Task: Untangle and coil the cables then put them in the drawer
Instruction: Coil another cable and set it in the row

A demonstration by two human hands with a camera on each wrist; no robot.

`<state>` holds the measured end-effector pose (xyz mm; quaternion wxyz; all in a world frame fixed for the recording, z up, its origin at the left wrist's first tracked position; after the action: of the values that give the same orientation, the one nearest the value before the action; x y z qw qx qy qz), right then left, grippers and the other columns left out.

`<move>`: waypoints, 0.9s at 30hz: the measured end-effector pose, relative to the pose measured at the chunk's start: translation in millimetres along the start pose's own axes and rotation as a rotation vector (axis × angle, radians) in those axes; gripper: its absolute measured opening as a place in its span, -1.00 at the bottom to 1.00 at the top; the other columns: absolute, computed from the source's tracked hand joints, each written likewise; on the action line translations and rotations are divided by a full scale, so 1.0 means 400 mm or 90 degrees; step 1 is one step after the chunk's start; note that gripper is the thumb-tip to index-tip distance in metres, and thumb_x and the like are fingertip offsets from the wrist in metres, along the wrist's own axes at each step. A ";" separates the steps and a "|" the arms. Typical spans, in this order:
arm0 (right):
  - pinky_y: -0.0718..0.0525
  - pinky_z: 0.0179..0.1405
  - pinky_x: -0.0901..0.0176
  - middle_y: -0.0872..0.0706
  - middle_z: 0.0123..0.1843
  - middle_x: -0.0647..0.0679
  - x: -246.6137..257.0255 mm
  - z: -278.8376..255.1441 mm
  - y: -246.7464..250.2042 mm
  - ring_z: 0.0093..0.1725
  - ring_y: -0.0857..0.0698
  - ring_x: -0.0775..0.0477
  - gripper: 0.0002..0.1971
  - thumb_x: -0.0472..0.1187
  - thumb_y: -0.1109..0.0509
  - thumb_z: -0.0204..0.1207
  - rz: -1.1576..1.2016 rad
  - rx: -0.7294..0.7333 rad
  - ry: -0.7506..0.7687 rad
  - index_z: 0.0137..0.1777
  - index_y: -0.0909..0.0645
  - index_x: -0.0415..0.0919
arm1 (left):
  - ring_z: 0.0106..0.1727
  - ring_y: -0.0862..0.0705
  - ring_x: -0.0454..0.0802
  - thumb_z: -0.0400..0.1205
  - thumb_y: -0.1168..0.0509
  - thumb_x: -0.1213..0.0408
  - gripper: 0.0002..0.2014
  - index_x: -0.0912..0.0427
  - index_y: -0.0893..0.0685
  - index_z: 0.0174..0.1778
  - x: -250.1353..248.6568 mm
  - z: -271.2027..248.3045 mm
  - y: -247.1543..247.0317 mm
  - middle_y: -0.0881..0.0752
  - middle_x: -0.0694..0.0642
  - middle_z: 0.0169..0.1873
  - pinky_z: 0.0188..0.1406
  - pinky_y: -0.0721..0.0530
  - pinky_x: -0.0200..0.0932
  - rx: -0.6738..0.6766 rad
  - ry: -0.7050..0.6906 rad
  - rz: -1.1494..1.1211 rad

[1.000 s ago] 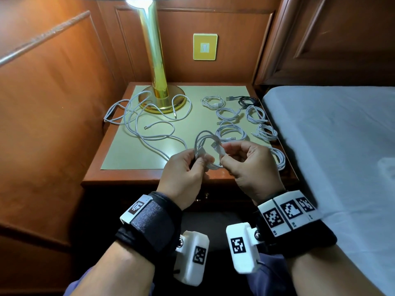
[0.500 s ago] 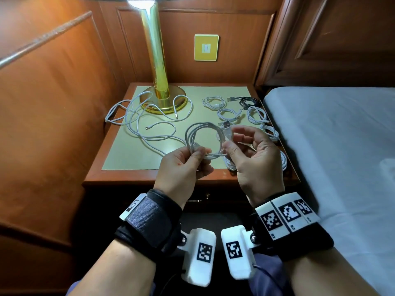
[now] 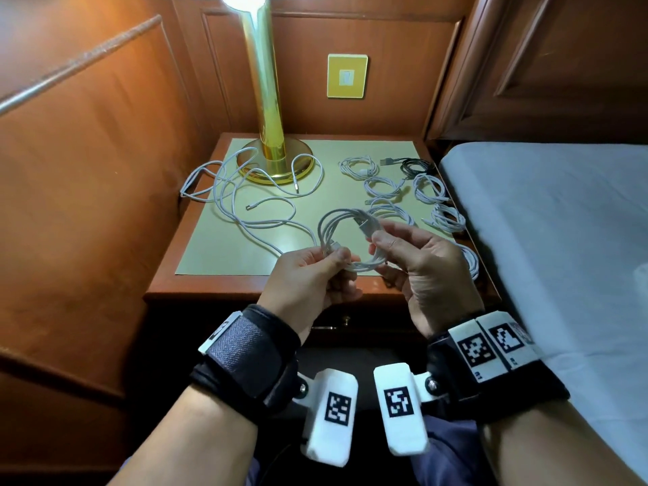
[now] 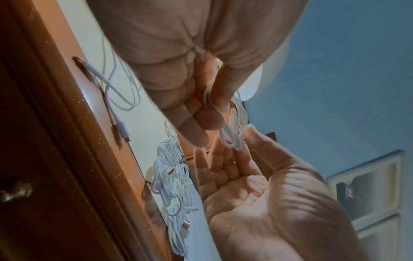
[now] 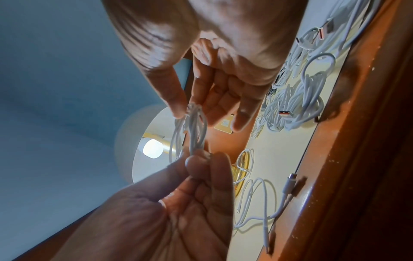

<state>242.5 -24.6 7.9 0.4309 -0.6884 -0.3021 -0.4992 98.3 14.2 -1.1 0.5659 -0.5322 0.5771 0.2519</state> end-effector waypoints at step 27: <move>-0.67 -0.20 0.27 -0.66 -0.09 -0.18 -0.002 0.004 0.010 -0.21 -0.72 0.09 -0.49 -0.66 -0.35 0.51 -0.098 0.156 0.000 0.23 -0.47 -0.04 | -0.58 -0.50 0.02 0.78 -0.21 0.16 -0.61 0.30 -0.67 -0.29 0.002 0.002 -0.001 -0.55 0.29 -0.46 -0.41 -0.70 -0.06 -0.028 -0.086 0.132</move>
<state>246.2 -24.9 5.6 0.4721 -0.6054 -0.4126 -0.4903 99.0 14.8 -1.9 0.5626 -0.4638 0.5838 0.3571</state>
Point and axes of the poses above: each hand's wrist, its own z-axis towards the middle knuckle, its own y-axis out of the back of the hand, x = y × z, the point moved 1 cm from there along z, towards the middle knuckle
